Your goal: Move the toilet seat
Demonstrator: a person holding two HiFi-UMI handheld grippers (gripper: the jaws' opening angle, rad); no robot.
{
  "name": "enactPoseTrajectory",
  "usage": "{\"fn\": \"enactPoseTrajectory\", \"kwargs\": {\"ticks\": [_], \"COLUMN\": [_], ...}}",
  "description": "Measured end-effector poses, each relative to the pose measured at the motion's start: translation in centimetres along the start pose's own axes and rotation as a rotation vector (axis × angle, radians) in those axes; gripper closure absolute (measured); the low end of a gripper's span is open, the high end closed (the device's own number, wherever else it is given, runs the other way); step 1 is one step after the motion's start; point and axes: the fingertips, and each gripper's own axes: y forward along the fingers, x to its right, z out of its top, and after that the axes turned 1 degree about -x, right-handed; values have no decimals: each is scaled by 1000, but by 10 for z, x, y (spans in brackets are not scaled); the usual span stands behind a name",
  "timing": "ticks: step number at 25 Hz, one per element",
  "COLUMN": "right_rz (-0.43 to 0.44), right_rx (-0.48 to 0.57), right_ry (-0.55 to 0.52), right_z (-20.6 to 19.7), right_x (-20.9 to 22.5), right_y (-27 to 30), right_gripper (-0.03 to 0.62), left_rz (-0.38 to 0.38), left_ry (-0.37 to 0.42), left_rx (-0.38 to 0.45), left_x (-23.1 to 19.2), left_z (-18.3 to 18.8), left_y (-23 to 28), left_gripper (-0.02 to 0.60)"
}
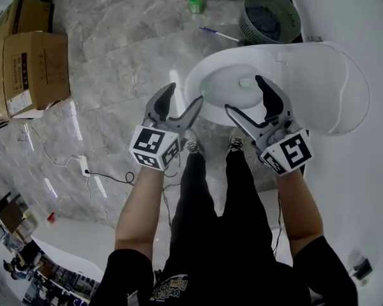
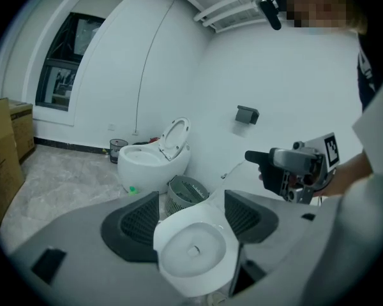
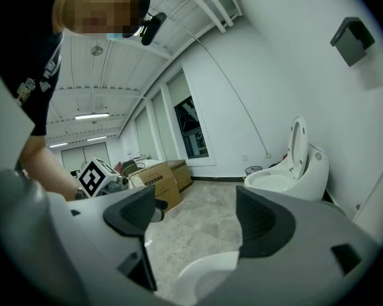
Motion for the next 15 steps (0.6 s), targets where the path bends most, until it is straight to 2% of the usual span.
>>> {"fn": "enactPoseTrajectory", "kwargs": {"ticks": [7, 15], "right_rz": [-8, -10], "right_rx": [-34, -87], "right_ry": [39, 87], "right_z": [-62, -151], "right_x": [7, 13], "right_y": [19, 37], "right_gripper": [206, 206], "left_rz": [9, 18], "left_ry": [-53, -113], "left_rx": [-64, -134], "left_x": [-35, -74], "left_z": [-73, -162], "left_y": [30, 66], "left_gripper": [287, 287]}}
